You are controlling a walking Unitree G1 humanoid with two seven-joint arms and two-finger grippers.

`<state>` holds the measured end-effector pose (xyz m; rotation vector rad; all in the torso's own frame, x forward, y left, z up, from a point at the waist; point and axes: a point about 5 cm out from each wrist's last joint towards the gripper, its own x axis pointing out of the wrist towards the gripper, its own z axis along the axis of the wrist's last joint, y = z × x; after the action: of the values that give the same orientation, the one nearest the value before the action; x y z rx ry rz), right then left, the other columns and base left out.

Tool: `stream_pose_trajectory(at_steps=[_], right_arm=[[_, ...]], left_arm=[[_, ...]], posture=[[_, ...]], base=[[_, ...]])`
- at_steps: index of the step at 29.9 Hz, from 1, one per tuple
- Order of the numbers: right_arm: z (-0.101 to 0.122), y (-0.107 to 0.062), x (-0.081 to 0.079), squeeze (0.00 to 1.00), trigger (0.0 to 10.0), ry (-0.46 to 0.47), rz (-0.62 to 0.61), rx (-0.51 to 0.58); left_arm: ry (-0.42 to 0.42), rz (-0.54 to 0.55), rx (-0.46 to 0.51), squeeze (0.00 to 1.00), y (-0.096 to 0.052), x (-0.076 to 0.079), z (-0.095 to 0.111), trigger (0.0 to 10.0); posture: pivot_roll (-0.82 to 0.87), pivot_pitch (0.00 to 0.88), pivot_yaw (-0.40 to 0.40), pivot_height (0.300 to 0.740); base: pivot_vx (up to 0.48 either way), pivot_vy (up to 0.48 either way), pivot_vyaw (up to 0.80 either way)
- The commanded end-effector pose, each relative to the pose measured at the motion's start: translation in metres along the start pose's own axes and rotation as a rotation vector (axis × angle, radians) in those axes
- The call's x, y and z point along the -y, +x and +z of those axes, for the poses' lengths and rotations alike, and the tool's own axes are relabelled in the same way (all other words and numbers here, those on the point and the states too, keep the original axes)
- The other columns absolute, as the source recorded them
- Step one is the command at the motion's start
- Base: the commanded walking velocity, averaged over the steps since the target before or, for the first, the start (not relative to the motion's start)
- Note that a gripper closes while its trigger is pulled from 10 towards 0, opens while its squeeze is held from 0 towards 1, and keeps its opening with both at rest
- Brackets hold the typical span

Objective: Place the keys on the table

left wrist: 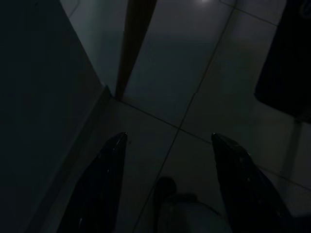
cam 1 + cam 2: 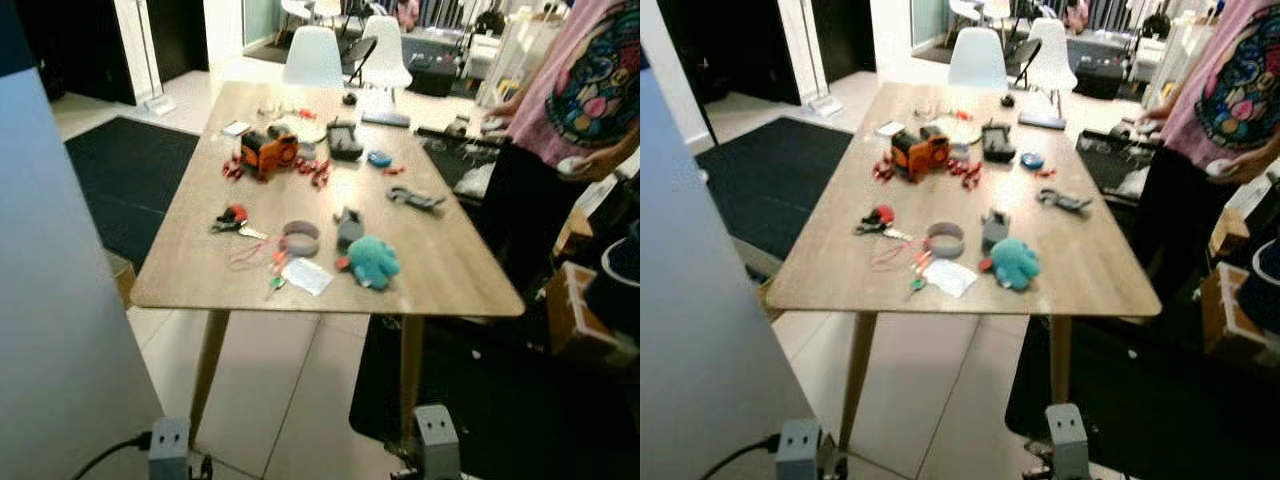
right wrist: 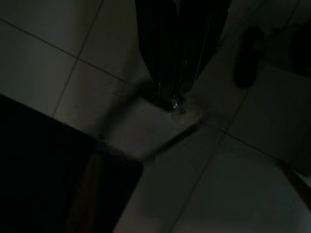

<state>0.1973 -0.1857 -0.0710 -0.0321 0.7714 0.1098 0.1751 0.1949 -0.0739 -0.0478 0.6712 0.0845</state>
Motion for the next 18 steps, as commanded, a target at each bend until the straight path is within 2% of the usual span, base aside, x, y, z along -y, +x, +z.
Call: stream_pose_trajectory(at_steps=[1, 11, 13, 14, 16, 17, 18], right_arm=[[-0.004, -0.001, 0.002, 0.0, 10.0, -0.005, -0.008, -0.015], [-0.003, -0.003, 0.011, 0.0, 10.0, -0.01, -0.041, -0.009], [-0.001, -0.005, 0.021, 0.0, 10.0, -0.018, -0.098, 0.011], [-0.001, -0.005, 0.021, 0.0, 10.0, -0.018, -0.098, 0.011], [0.001, -0.009, 0.039, 0.0, 10.0, -0.006, -0.207, 0.03], [0.001, -0.009, 0.039, 0.0, 10.0, -0.006, -0.207, 0.03], [0.003, -0.013, 0.052, 0.0, 10.0, 0.011, -0.271, 0.044]], left_arm=[[-0.004, 0.005, -0.023, 0.0, -0.002, 0.0, -0.005, 10.0], [0.006, -0.001, -0.017, 0.0, -0.001, -0.001, -0.003, 10.0], [0.01, -0.004, -0.013, 0.0, -0.001, -0.001, -0.003, 10.0], [0.01, -0.004, -0.013, 0.0, -0.001, -0.001, -0.003, 10.0], [0.013, -0.005, -0.01, 0.0, -0.001, -0.001, -0.002, 10.0], [0.013, -0.005, -0.01, 0.0, -0.001, -0.001, -0.002, 10.0], [0.014, -0.005, -0.008, 0.0, -0.001, -0.001, -0.002, 10.0]], posture=[[0.03, 0.052, -0.052, 0.74], [0.04, 0.053, -0.049, 0.74], [0.04, 0.054, -0.047, 0.74], [0.04, 0.054, -0.047, 0.74], [0.04, 0.054, -0.046, 0.74], [0.04, 0.054, -0.046, 0.74], [0.04, 0.055, -0.044, 0.74]], base=[[0.0, 0.0, 0.0], [0.0, 0.0, 0.0], [0.0, 0.0, 0.0], [0.0, 0.0, 0.0], [0.0, 0.0, 0.0], [0.0, 0.0, 0.0], [0.0, 0.0, 0.0]])
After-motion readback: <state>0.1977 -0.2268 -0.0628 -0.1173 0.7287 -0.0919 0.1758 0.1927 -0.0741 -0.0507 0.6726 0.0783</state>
